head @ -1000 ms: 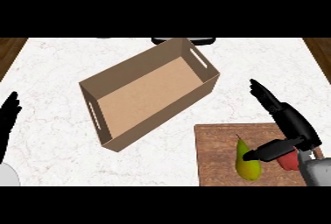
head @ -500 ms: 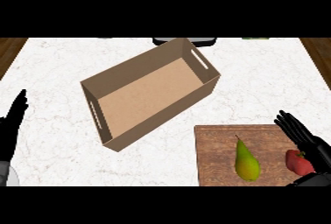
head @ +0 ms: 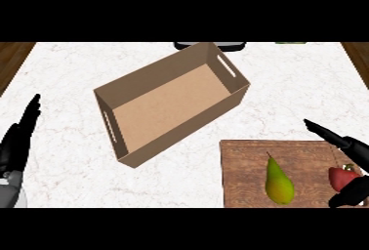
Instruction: Pick the pear from the cutting board and place it in the cardboard box
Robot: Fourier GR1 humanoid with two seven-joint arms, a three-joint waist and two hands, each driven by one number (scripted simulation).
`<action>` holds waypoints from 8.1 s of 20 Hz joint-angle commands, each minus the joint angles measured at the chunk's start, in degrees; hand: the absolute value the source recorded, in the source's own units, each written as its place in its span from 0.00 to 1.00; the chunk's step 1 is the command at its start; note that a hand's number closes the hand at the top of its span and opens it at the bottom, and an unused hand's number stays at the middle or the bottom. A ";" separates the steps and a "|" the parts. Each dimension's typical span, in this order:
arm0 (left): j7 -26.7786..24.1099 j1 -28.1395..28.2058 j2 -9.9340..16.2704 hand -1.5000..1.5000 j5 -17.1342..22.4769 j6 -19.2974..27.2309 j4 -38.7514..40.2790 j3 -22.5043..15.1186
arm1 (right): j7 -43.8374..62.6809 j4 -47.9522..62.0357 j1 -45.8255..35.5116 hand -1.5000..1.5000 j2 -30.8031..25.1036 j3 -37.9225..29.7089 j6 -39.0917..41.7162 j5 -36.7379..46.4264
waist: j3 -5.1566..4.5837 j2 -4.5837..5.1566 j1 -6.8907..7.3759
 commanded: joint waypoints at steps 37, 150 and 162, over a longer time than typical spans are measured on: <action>1.90 4.57 -6.33 0.50 -9.64 -8.77 -5.19 11.90 | 11.90 -12.03 -5.45 0.00 9.63 4.38 14.92 17.47 | 0.03 -0.28 -0.60; 0.90 1.11 -14.75 0.50 -18.38 -13.44 -1.98 18.87 | 41.70 17.02 -48.09 0.00 33.28 -8.33 -64.02 6.40 | 0.03 -0.54 -1.59; 2.35 1.01 -14.28 0.50 -18.89 -13.43 -1.88 19.98 | 47.46 -17.10 -19.37 0.00 15.19 -9.04 -44.66 -0.55 | 0.00 -0.78 -3.07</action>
